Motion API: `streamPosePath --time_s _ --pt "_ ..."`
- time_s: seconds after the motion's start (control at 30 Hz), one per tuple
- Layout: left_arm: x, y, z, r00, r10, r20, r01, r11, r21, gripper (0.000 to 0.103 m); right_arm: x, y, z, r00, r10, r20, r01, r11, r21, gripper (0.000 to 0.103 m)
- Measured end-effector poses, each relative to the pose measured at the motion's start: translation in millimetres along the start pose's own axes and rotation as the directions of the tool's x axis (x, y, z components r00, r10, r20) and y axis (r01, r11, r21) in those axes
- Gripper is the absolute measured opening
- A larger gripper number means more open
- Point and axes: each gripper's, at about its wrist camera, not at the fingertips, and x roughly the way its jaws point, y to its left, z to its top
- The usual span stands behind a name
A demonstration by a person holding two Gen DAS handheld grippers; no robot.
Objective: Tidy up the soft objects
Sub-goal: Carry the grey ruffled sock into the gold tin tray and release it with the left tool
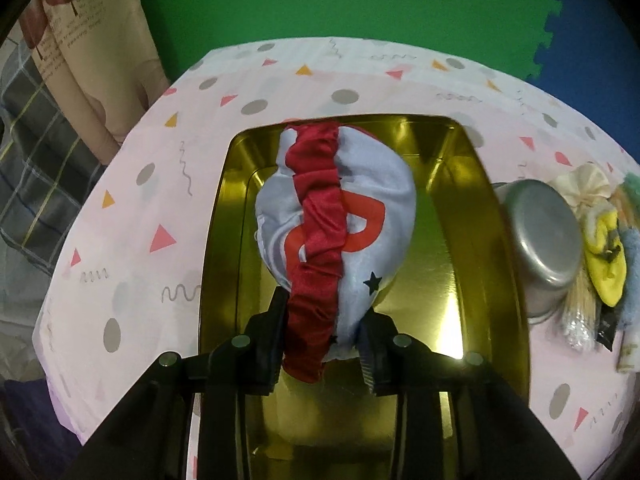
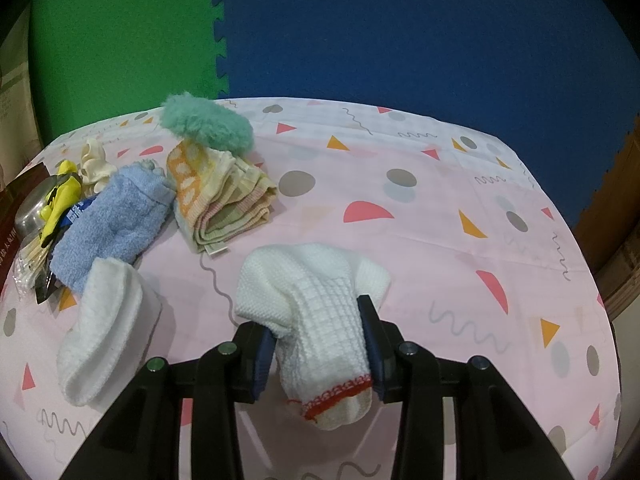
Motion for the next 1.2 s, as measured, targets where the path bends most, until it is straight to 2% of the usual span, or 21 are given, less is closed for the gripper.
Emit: streamPosePath --time_s 0.27,0.43,0.57,0.67,0.87,0.93,1.03,1.1,1.2 --pt "9 -1 6 0.999 0.028 0.018 -0.029 0.999 0.043 0.044 1 3 0 1.0 -0.014 -0.003 0.014 1.0 -0.016 0.041" --pt "11 1 7 0.999 0.028 0.024 -0.029 0.999 0.041 0.045 1 4 0 1.0 -0.021 -0.004 0.021 1.0 -0.022 0.042" --pt "4 1 4 0.998 0.038 0.059 -0.04 0.998 0.043 0.059 1 4 -1 1.0 -0.02 -0.008 0.02 0.999 -0.024 0.043" --pt "-6 0 -2 0.995 0.041 0.087 -0.044 0.998 0.041 0.06 3 4 0 1.0 -0.024 -0.013 0.024 0.999 -0.032 0.044" --pt "-28 0 -20 0.988 0.053 0.143 -0.054 0.998 0.008 0.062 3 6 -1 0.999 -0.036 -0.014 0.036 0.998 -0.045 0.044" --pt "-35 1 -26 0.988 0.038 0.152 -0.037 0.999 -0.011 0.063 2 7 -1 0.999 -0.036 -0.013 0.035 0.998 -0.045 0.044" --pt "-48 3 -37 0.983 0.024 0.182 -0.017 0.999 -0.041 0.071 2 7 -1 0.999 -0.036 -0.014 0.035 0.998 -0.045 0.044" --pt "-53 5 -44 0.979 0.037 0.201 -0.024 0.997 -0.068 0.072 2 6 0 0.999 -0.032 -0.016 0.032 0.999 -0.042 0.044" --pt "-54 6 -52 0.98 0.009 0.199 0.007 0.997 -0.081 0.072 3 5 1 0.999 -0.031 -0.025 0.03 0.999 -0.043 0.044"
